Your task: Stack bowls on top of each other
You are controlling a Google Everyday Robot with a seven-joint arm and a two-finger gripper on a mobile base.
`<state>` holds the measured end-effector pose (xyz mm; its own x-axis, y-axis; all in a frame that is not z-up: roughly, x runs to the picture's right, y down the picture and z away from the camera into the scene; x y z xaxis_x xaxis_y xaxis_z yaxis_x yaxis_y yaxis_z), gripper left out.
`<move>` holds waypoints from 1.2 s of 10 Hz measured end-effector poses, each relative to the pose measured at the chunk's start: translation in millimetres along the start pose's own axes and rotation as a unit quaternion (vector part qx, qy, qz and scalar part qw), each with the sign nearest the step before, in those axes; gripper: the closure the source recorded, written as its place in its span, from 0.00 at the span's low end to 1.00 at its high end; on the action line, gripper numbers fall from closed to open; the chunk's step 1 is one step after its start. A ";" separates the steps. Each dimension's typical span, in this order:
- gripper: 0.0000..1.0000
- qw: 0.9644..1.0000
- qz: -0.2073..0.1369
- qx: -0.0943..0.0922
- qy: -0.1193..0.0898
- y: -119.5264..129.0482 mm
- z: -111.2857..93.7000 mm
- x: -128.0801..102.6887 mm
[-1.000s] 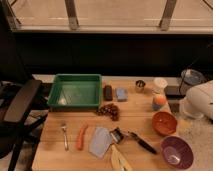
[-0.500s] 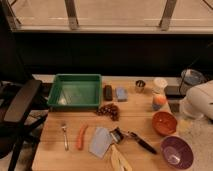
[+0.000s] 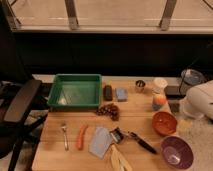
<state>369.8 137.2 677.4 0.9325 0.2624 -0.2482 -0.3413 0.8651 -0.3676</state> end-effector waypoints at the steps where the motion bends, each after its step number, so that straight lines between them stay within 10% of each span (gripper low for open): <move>1: 0.20 1.000 0.000 0.000 0.000 0.0 0.0 0.0; 12: 0.20 1.000 -0.006 0.001 0.003 6.6 2.8 -3.9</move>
<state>364.3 143.1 678.4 0.9360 0.2484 -0.2492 -0.3289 0.8695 -0.3684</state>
